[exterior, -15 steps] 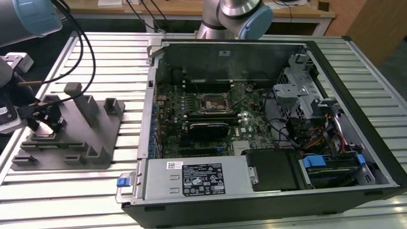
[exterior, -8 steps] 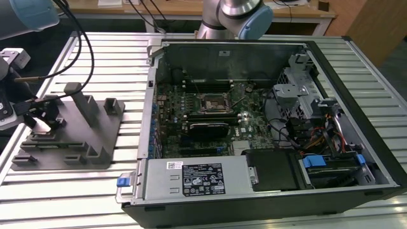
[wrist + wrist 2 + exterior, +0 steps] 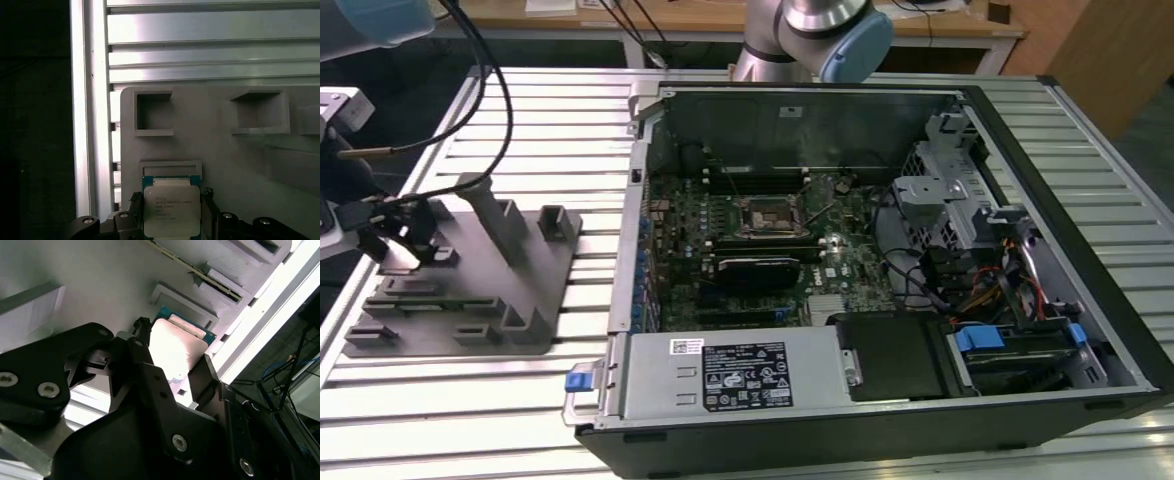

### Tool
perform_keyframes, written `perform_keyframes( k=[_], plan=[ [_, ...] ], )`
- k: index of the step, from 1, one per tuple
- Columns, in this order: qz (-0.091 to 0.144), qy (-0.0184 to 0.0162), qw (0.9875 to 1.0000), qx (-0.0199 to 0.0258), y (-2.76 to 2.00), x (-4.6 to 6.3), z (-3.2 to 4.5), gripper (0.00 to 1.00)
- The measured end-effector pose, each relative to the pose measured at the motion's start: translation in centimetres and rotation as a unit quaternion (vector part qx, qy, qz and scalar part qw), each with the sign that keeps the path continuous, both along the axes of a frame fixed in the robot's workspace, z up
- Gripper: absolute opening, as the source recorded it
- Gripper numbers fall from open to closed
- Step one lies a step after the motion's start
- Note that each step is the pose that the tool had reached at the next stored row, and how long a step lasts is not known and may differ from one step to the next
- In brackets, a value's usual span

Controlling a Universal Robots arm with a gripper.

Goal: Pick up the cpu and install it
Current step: 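Pick up the cpu and move it towards the insertion slot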

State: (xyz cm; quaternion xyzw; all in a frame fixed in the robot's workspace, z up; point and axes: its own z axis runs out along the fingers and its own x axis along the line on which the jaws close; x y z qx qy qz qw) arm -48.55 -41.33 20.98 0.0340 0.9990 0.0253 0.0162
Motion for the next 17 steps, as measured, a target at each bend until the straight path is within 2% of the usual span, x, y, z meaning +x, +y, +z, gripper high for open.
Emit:
perform_keyframes(
  k=[17],
  plan=[
    [0.000,0.0000,1.0000,0.0000,0.00,0.0,3.94,0.55]
  ],
)
